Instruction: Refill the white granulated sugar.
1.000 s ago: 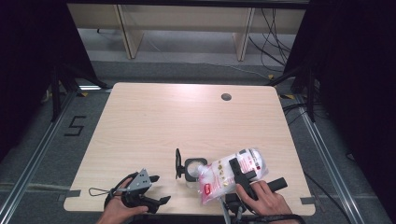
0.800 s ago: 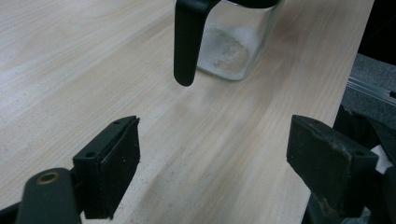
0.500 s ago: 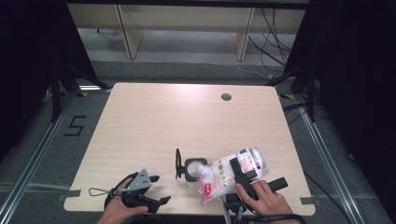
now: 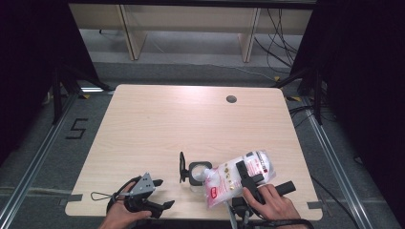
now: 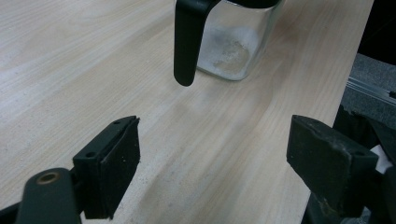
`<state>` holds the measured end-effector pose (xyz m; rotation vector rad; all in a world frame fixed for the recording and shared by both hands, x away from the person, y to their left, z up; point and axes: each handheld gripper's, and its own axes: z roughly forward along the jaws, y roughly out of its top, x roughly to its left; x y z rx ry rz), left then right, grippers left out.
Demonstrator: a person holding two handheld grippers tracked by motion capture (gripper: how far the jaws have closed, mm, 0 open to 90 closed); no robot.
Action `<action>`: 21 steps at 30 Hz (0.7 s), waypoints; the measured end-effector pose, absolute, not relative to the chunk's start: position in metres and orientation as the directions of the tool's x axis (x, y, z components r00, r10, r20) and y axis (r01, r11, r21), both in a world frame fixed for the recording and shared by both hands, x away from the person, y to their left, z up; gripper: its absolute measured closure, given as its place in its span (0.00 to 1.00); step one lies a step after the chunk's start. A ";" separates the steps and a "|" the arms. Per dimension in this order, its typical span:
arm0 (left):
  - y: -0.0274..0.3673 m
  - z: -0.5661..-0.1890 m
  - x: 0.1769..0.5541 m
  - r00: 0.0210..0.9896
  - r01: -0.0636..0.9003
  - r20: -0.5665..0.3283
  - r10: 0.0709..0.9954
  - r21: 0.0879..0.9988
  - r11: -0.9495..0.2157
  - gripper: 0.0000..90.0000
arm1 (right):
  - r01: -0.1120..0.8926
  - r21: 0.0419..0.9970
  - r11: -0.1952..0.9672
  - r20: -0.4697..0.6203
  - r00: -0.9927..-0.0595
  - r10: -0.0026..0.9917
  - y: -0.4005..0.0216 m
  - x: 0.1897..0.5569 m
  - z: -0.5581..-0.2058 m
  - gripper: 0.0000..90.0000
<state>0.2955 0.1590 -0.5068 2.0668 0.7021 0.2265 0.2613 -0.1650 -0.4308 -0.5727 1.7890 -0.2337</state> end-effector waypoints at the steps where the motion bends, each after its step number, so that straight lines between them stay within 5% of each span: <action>1: 0.159 -0.507 0.295 0.821 0.393 -0.106 0.561 0.817 -0.422 0.19 | -0.259 -0.441 0.859 -0.847 -0.196 -0.494 -0.165 0.261 -0.431 0.52; 2: 0.160 -0.507 0.297 0.825 0.385 -0.086 0.558 0.809 -0.444 0.19 | -0.225 -0.381 0.897 -0.877 -0.219 -0.427 -0.168 0.259 -0.435 0.52; 3: 0.160 -0.507 0.297 0.824 0.385 -0.086 0.560 0.811 -0.441 0.19 | -0.264 -0.442 0.858 -0.847 -0.193 -0.496 -0.165 0.261 -0.430 0.52; 15: 0.159 -0.507 0.295 0.822 0.398 -0.117 0.558 0.819 -0.414 0.19 | -0.223 -0.344 0.912 -0.889 -0.234 -0.393 -0.169 0.260 -0.436 0.53; 21: 0.161 -0.506 0.297 0.827 0.383 -0.085 0.556 0.809 -0.446 0.19 | -0.244 -0.401 0.883 -0.869 -0.202 -0.451 -0.167 0.261 -0.432 0.53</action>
